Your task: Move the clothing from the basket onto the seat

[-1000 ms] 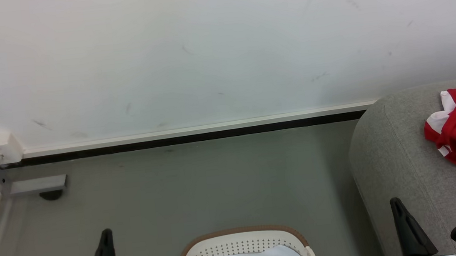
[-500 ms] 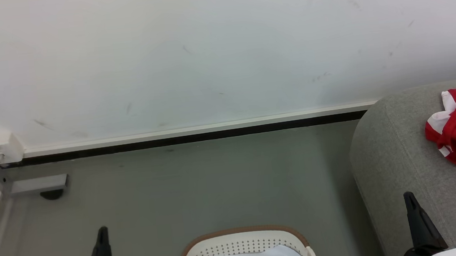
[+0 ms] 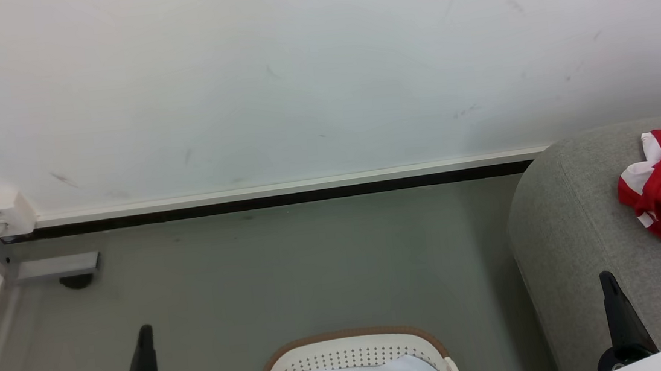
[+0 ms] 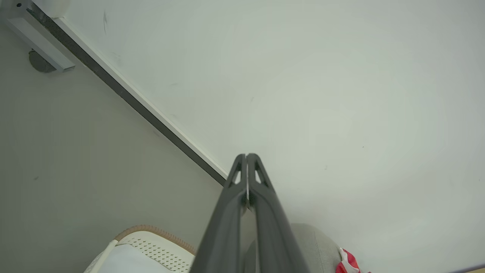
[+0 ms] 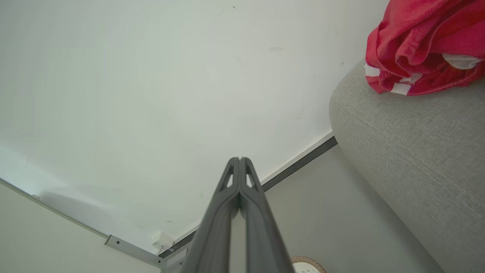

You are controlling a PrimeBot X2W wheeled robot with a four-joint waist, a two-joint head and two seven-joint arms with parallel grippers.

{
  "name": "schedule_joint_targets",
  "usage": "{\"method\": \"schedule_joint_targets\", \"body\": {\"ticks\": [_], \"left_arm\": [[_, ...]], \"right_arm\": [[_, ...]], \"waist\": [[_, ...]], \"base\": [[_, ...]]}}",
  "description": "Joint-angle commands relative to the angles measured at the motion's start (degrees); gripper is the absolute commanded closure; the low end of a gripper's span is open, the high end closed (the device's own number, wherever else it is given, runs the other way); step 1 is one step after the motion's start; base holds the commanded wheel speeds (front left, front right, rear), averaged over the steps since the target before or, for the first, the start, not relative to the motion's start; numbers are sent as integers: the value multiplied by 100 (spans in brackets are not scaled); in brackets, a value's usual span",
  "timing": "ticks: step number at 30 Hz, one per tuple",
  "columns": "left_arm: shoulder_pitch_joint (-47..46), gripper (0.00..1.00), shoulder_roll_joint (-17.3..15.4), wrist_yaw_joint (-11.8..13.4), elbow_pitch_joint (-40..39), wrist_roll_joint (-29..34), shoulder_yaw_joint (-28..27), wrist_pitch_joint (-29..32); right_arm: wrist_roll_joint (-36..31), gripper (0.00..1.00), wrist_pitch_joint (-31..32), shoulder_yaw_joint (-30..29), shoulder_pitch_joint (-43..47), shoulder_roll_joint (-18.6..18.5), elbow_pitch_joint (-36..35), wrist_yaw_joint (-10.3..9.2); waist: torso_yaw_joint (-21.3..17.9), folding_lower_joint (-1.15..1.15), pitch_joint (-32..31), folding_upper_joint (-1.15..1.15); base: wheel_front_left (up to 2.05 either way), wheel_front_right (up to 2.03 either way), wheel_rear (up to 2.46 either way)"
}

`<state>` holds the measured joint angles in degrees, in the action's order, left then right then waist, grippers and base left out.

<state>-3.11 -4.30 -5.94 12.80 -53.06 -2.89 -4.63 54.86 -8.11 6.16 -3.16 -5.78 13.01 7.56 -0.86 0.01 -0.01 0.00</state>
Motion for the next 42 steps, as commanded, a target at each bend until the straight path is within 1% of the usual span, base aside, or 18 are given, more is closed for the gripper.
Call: {"method": "schedule_joint_targets", "body": {"ticks": [1,23,42], "left_arm": [[-133,100,-18,13,-83,-207,-36,37],[-197,100,38,72,-146,-1515,-160,418],[-249,100,76,121,-182,-2430,-248,685]], "right_arm": [[231,100,24,-34,-133,-77,-43,-5],[1802,100,205,-64,-223,-265,-20,-7],[2978,100,302,-44,-294,-431,-13,-9]], "waist": [[1,-1,0,0],[24,-1,-2,0],[44,-1,-3,0]], "base": [[0,0,0],[0,0,0],[0,0,0]]}}
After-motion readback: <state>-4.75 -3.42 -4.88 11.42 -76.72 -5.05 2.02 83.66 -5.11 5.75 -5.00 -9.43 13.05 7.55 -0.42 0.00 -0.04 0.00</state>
